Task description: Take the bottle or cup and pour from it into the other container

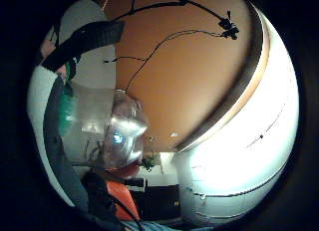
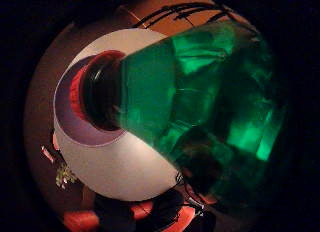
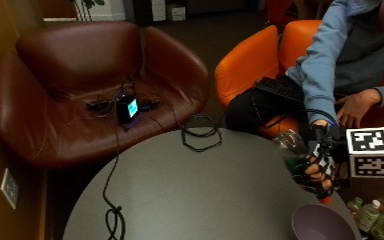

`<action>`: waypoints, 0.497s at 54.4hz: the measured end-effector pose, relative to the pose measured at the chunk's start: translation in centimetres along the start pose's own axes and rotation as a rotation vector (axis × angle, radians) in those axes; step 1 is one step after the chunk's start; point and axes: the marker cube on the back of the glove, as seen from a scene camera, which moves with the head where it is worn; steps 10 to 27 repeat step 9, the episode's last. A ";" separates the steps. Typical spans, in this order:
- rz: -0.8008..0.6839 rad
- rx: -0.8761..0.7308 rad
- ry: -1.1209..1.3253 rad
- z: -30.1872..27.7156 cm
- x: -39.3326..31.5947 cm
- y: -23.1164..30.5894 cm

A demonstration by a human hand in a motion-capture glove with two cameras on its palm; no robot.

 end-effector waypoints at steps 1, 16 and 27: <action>0.000 -0.003 -0.002 0.1 0.0 0.0; 0.002 -0.026 -0.032 1.0 0.0 0.0; 0.002 -0.026 -0.032 1.0 0.0 0.0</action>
